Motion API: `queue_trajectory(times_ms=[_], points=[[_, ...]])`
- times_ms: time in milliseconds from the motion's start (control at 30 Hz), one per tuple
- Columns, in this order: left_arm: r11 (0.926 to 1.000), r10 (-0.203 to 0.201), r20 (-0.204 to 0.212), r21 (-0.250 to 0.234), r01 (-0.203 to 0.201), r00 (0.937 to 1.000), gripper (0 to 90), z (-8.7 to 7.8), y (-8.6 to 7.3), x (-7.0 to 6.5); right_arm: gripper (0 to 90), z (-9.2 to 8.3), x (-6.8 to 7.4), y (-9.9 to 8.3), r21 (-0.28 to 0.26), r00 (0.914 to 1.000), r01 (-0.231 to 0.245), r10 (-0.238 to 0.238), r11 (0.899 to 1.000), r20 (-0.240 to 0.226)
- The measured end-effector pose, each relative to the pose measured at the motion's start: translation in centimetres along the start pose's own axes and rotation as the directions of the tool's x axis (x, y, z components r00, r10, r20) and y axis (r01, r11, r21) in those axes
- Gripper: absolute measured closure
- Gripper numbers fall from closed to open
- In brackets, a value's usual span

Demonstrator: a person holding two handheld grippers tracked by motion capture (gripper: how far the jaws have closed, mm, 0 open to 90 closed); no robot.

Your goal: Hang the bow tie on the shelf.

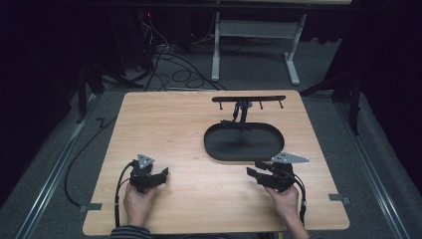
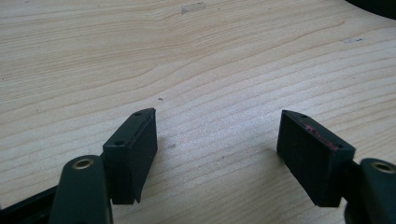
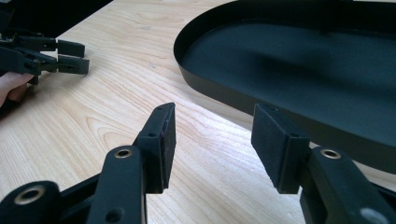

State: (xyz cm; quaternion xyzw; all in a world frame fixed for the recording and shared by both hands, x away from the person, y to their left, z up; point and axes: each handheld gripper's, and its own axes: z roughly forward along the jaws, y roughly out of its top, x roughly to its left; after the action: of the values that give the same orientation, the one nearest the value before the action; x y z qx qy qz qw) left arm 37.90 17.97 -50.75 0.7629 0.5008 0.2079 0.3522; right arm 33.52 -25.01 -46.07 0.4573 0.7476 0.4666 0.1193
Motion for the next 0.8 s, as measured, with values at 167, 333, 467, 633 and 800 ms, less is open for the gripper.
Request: queue_trajectory(times_ms=[167,333,467,633,800], points=[[1.0,0.0,0.0,0.0,0.0,1.0,29.4,0.0,0.0,0.0,51.7,0.2,0.0,-0.2,0.006,1.0,0.001,-0.001,1.0,-0.003],[1.0,0.0,0.0,0.0,0.0,1.0,29.4,0.0,0.0,0.0,51.7,0.4,0.1,-0.3,0.01,1.0,0.002,-0.002,1.0,-0.007],[1.0,0.0,0.0,0.0,0.0,1.0,29.4,0.0,0.0,0.0,51.7,0.6,0.1,-0.5,0.022,0.9999,0.0,0.0,1.0,-0.012],[1.0,0.0,0.0,0.0,0.0,1.0,29.4,0.0,0.0,0.0,51.7,0.8,0.2,-0.8,0.027,0.9999,0.001,0.0,1.0,-0.015],[1.0,0.0,0.0,0.0,0.0,1.0,29.4,0.0,0.0,0.0,51.6,1.1,0.4,-1.0,0.047,0.9997,0.023,-0.023,0.999,-0.001]])
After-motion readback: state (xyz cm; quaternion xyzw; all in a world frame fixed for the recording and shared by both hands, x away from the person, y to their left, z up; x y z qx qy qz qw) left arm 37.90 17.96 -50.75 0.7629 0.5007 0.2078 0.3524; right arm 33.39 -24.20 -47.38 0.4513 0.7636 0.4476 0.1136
